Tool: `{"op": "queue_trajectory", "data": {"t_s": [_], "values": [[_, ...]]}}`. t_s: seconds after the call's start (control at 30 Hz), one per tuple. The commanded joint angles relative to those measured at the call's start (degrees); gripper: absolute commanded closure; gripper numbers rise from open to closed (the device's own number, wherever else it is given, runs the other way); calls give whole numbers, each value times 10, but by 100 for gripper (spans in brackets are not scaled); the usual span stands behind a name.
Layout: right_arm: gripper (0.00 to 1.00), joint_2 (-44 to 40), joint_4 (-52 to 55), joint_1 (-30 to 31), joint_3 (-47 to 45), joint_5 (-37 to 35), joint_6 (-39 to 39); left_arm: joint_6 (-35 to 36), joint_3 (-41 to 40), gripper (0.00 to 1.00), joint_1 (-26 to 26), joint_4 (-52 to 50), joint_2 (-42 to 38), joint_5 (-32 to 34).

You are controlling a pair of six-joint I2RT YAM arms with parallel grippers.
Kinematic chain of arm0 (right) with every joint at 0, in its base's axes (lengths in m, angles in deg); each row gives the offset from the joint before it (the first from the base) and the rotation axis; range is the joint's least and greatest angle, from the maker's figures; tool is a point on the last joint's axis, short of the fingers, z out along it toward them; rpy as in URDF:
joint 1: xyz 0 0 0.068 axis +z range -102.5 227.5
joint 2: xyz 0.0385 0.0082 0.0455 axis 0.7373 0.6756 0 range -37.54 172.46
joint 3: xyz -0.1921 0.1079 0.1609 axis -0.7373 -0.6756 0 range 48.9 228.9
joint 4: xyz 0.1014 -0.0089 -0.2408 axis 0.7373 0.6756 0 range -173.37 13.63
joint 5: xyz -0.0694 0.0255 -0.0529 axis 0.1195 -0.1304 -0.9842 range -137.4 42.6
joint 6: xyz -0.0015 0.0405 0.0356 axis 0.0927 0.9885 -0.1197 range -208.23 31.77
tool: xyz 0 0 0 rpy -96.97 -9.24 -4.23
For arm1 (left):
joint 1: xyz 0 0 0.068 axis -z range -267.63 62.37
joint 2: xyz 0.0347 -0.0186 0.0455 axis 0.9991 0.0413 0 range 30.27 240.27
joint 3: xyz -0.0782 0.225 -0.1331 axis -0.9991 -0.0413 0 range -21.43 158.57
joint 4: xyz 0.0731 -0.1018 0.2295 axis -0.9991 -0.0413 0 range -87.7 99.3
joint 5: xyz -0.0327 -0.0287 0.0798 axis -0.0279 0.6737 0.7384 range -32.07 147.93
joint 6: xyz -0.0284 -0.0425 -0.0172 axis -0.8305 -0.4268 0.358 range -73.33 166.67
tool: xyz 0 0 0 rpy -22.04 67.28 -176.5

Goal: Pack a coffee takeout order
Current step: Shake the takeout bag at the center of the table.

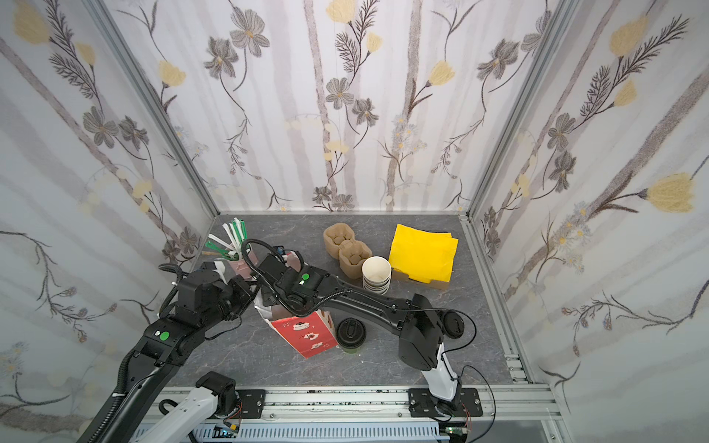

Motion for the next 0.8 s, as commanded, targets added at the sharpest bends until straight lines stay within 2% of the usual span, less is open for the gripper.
{"op": "queue_trajectory", "data": {"t_s": [0.0,0.27,0.37,0.4,0.43,0.47,0.53,0.6,0.63,0.73,0.77], "values": [[71,-24,-48,6,7,-14,-44,6,7,100,0,12,-1,3],[68,-111,-72,7,-2,-23,-47,12,6,100,-1,12,-3,5],[64,-146,-59,7,-5,-40,-40,15,4,100,0,13,-3,5],[62,-154,-48,7,-9,-55,-36,17,4,100,0,13,-3,5],[54,-164,-30,5,-15,-76,-24,19,5,100,0,12,-3,4],[42,-171,-2,0,-23,-95,-10,21,5,100,-1,13,-3,4],[31,-183,48,-16,-49,-117,28,26,6,100,0,12,-3,4],[29,-195,70,-36,-91,-89,48,29,7,100,-1,13,-3,4],[24,-199,74,-43,-107,-68,51,31,7,100,0,13,-3,4],[17,-194,82,-45,-114,-28,34,36,7,100,-1,13,-3,3],[17,-187,90,-45,-112,-14,31,36,7,100,0,12,-3,3]]}}
